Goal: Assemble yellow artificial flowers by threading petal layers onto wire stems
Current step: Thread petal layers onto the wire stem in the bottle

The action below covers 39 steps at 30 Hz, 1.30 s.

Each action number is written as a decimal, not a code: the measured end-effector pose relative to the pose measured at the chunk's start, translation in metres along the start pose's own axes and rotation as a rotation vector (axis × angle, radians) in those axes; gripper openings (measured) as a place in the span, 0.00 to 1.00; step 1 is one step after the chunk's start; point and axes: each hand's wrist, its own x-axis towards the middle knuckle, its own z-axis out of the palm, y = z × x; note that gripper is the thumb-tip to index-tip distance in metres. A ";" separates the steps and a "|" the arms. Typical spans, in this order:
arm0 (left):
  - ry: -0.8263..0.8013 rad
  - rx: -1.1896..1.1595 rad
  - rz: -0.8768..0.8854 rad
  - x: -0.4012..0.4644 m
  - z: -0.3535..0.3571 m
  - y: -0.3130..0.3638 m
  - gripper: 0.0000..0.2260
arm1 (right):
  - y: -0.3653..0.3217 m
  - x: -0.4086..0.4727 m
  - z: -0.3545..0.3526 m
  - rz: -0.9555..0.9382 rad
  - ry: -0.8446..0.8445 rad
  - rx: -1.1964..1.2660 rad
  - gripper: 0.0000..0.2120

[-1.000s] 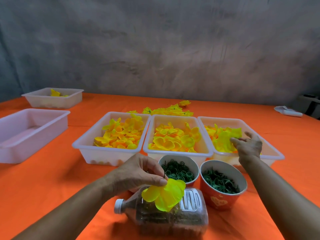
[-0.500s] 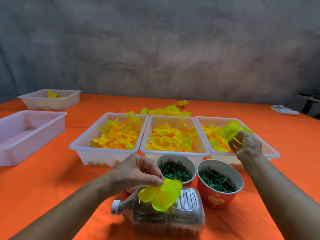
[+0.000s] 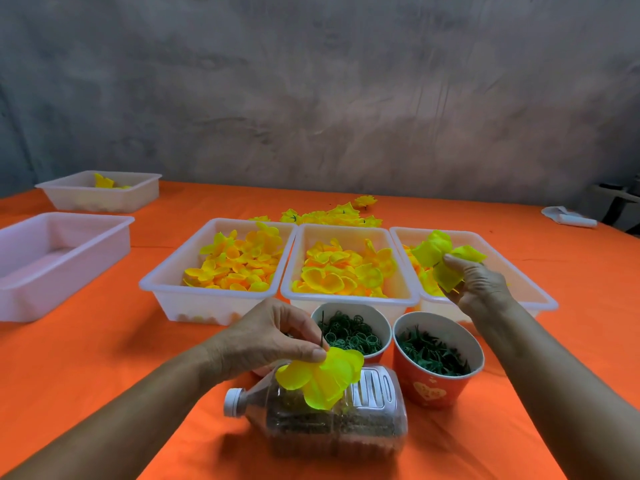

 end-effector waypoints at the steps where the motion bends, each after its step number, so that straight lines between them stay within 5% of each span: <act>1: 0.006 -0.010 -0.006 0.000 0.001 0.000 0.04 | 0.002 -0.005 0.002 0.004 -0.025 -0.014 0.12; 17: 0.086 0.043 -0.075 -0.006 -0.001 0.001 0.06 | 0.024 -0.111 0.042 0.209 -0.503 -0.141 0.07; 21: 0.187 0.000 -0.075 -0.006 -0.007 0.005 0.06 | 0.030 -0.122 0.046 0.223 -0.553 -0.152 0.14; 25: 0.365 -0.041 -0.076 0.002 -0.010 0.014 0.07 | 0.030 -0.127 0.052 0.179 -0.605 -0.174 0.09; 32: 0.480 -0.150 -0.145 0.012 -0.006 0.030 0.24 | 0.031 -0.133 0.060 0.082 -0.645 -0.262 0.10; 39: 0.456 -0.354 -0.274 0.018 -0.003 0.033 0.07 | 0.028 -0.137 0.062 0.128 -0.708 -0.184 0.12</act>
